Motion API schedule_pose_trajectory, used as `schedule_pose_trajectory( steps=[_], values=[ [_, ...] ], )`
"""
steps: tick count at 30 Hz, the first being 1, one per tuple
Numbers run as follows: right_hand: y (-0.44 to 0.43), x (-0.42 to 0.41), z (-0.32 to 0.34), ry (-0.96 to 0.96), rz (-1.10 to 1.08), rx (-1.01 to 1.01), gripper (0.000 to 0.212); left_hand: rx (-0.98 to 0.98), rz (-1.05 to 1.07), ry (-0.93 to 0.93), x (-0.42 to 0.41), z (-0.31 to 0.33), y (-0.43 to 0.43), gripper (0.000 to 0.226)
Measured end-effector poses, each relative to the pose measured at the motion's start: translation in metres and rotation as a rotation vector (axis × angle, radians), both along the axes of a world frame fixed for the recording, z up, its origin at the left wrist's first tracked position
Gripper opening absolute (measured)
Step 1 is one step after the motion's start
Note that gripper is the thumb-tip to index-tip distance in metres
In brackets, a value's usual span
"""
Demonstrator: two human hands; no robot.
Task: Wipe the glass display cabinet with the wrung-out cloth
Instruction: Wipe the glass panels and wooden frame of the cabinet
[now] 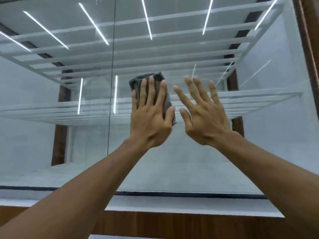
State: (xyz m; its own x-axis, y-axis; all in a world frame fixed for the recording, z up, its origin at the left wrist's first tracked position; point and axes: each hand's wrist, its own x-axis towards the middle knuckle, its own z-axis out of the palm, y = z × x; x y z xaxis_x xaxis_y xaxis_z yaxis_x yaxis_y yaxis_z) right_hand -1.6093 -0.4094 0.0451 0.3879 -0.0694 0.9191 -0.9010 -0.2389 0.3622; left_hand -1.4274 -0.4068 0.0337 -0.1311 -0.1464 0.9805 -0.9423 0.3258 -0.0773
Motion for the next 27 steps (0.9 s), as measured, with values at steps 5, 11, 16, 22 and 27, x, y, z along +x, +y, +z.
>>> schedule_pose_trajectory(
  steps=[5, 11, 16, 22, 27],
  values=[
    [0.004, -0.034, 0.005, -0.130, -0.007, 0.012, 0.065, -0.062, 0.047, -0.350, -0.016, -0.005, 0.001, 0.073],
    [0.006, -0.083, 0.011, -0.166, -0.038, 0.011, 0.066, -0.010, 0.017, -0.116, -0.037, 0.050, 0.002, 0.074],
    [0.005, -0.103, 0.012, -0.201, -0.007, -0.014, 0.062, 0.015, -0.051, -0.177, -0.128, 0.025, 0.008, 0.075],
    [0.018, -0.172, 0.021, -0.226, -0.144, 0.039, 0.063, -0.055, -0.018, -0.347, -0.114, 0.034, 0.003, 0.075],
    [0.027, -0.215, 0.021, -0.199, -0.255, 0.008, 0.062, 0.021, -0.088, -0.212, -0.218, 0.046, 0.011, 0.077]
  ],
)
